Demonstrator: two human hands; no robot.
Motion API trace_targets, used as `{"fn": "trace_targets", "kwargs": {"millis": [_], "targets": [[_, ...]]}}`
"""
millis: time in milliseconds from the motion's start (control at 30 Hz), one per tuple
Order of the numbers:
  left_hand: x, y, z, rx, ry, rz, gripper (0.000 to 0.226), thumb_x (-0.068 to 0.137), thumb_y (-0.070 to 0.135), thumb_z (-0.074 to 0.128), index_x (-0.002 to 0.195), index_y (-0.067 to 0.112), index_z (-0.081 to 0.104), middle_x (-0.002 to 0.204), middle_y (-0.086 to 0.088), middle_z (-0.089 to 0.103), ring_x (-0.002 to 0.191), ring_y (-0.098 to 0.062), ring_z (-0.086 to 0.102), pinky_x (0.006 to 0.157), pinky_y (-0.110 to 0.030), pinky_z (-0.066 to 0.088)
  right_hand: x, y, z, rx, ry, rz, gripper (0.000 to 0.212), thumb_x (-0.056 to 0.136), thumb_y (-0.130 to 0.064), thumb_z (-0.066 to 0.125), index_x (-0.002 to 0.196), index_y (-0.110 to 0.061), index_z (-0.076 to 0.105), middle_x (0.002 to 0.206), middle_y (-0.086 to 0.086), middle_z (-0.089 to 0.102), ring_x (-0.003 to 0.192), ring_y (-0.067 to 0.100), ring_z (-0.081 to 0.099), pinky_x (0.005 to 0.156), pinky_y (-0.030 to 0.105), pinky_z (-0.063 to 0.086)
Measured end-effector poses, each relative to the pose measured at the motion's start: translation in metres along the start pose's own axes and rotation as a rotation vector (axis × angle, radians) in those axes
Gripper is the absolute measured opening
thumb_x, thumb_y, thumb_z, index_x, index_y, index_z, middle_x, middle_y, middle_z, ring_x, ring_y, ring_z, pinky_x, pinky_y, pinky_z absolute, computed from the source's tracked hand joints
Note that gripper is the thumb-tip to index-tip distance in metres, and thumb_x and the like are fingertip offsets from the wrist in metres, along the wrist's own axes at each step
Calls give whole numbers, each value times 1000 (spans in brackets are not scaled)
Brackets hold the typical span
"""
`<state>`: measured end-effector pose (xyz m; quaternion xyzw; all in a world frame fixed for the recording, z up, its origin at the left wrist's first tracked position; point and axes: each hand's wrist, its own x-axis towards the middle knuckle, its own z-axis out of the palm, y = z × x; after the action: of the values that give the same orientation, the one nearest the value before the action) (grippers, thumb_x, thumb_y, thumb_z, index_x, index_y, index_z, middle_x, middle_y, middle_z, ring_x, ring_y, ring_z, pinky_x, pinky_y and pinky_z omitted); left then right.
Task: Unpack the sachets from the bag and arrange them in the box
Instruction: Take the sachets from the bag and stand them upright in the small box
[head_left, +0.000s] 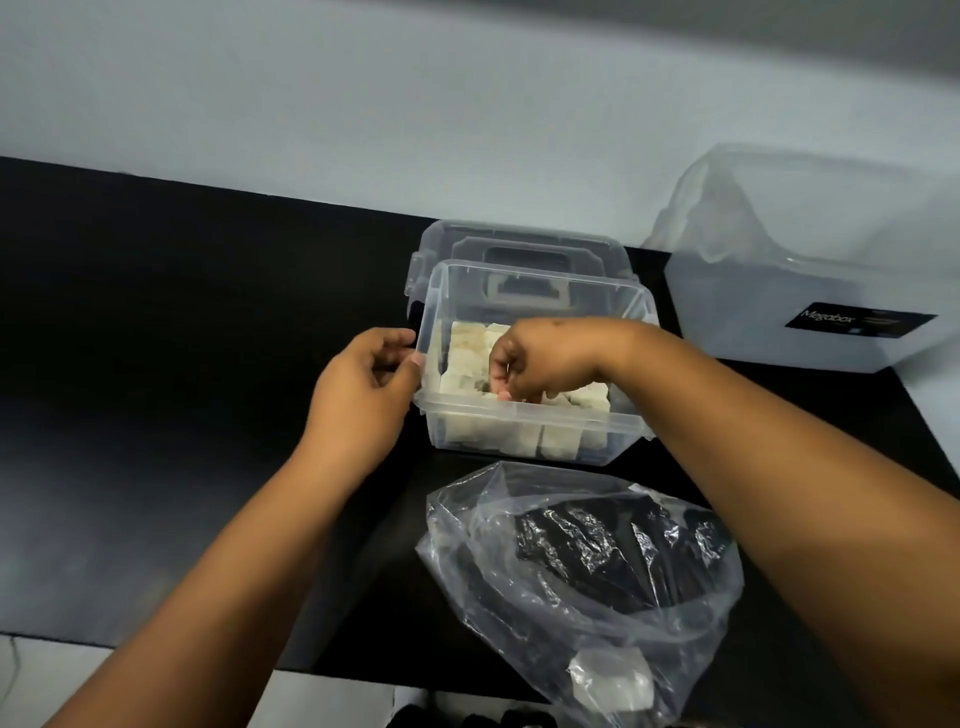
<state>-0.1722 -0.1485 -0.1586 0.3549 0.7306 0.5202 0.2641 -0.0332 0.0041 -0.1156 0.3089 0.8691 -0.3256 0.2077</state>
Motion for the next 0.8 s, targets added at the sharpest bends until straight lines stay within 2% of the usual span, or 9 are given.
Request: {"fn": "trace_targets", "kwargs": {"millis": [100, 200, 267, 400, 467, 567, 700, 733, 800], "targets": [[-2, 0, -1, 4, -14, 4, 19, 91, 22, 62, 111, 24, 63, 90, 8, 68, 80, -13, 68, 79, -39, 58, 13, 1, 6, -86, -25, 37, 13, 90, -11, 58, 94, -18, 68, 94, 3, 68, 74, 14, 60, 68, 30, 55], [-3, 1, -2, 5, -29, -4, 21, 92, 23, 61, 113, 22, 64, 91, 7, 69, 80, -9, 67, 79, -36, 58, 22, 3, 11, -81, 20, 59, 11, 90, -12, 61, 96, -16, 69, 92, -1, 69, 74, 14, 62, 72, 31, 56], [-3, 1, -2, 8, -36, -6, 22, 92, 23, 61, 113, 21, 64, 91, 7, 69, 80, -8, 67, 79, -36, 58, 26, 6, 12, -43, 63, 68, 7, 88, -11, 64, 90, -16, 68, 87, -1, 70, 73, 14, 65, 75, 34, 57], [-3, 2, -3, 3, -40, -4, 20, 92, 22, 61, 111, 22, 64, 91, 8, 68, 81, -9, 67, 80, -37, 58, 28, 8, 13, -58, 105, 86, 13, 86, -13, 67, 78, -23, 65, 77, -9, 66, 72, 12, 64, 74, 31, 57], [-4, 3, -3, 9, -39, 0, 19, 92, 22, 61, 110, 23, 64, 90, 8, 68, 80, -8, 67, 79, -36, 58, 27, 8, 13, -48, 102, 84, 10, 86, -14, 68, 81, -22, 67, 77, -9, 67, 72, 12, 65, 73, 31, 58], [-5, 3, -2, 43, -21, 21, 19, 92, 25, 61, 110, 24, 63, 93, 9, 67, 81, -6, 66, 77, -34, 58, 19, 8, 9, -39, 142, 71, 3, 87, -16, 69, 89, -18, 70, 76, -11, 65, 67, 6, 61, 63, 25, 53], [-11, 6, 1, 173, 76, 130, 24, 90, 28, 62, 113, 23, 62, 109, 4, 60, 82, -4, 59, 70, -14, 47, -2, 6, -1, -18, 237, 46, 14, 87, -22, 71, 98, -15, 70, 81, -11, 66, 68, 7, 61, 71, 30, 55], [-14, 9, 3, 200, 100, 169, 25, 90, 28, 63, 114, 23, 62, 112, 3, 57, 87, -6, 58, 72, -14, 46, -10, 5, -4, -9, 261, 38, 15, 87, -23, 71, 99, -15, 70, 85, -9, 67, 68, 6, 61, 69, 28, 54], [-20, 16, 6, 243, 156, 251, 26, 88, 30, 63, 113, 24, 61, 112, 6, 50, 100, -12, 53, 80, -29, 51, -27, 3, -9, 3, 306, 10, 16, 87, -26, 71, 100, -17, 70, 90, -6, 69, 65, 3, 60, 61, 23, 49]]}}
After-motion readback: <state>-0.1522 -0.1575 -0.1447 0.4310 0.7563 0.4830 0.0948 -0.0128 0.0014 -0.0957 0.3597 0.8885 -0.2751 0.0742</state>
